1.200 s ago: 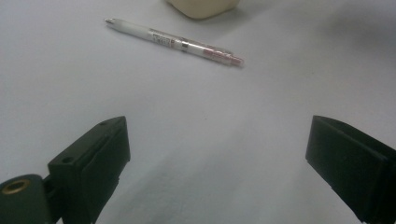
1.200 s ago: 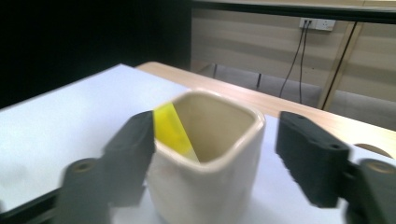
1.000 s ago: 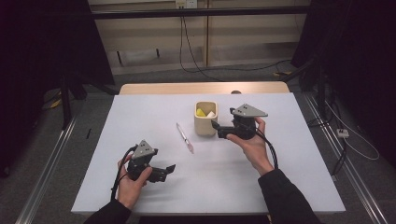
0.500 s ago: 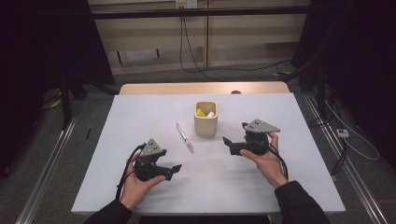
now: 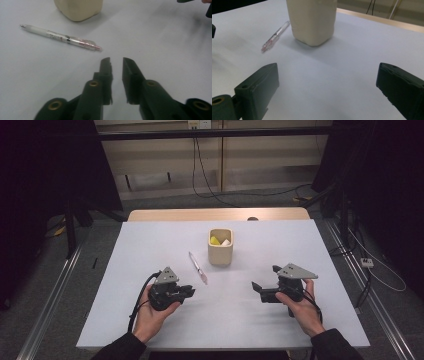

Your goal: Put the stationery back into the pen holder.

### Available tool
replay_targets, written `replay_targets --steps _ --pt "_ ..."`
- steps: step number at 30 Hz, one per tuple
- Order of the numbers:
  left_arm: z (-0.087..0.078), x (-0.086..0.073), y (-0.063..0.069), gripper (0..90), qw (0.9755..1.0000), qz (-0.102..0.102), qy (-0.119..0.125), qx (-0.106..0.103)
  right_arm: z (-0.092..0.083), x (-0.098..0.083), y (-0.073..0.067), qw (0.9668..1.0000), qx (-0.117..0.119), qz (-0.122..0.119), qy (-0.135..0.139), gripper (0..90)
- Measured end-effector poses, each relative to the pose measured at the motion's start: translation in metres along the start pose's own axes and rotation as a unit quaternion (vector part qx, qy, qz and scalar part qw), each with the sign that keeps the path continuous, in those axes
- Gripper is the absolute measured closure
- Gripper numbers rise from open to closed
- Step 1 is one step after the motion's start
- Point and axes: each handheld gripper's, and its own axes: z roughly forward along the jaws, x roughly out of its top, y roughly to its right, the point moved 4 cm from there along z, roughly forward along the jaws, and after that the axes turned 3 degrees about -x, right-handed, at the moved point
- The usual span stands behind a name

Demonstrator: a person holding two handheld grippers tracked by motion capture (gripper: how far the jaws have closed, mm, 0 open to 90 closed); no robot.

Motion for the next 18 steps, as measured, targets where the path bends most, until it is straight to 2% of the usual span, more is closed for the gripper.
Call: replay_targets --steps 2,6,12,14,18 --pt "0.001 0.003 0.001 90.0 1.0 0.001 0.003 -0.005 -0.005 -0.006 0.004 0.9999 -0.008 0.009 -0.001 5.0" --pt "0.005 0.008 0.001 90.0 0.9999 -0.001 0.005 -0.013 -0.016 -0.014 0.009 0.9996 -0.023 0.014 -0.002 5.0" --pt "0.015 0.017 -0.006 90.0 1.0 -0.002 0.007 0.003 -0.027 -0.018 0.01 0.9993 -0.033 0.02 -0.006 5.2" --pt "0.019 0.022 -0.008 90.0 0.9998 -0.005 0.017 0.006 -0.029 -0.019 0.011 0.9991 -0.035 0.022 -0.004 5.3" --pt "0.026 0.032 -0.011 90.0 0.9997 -0.008 0.02 0.009 -0.032 -0.025 0.012 0.999 -0.036 0.025 -0.003 5.4"
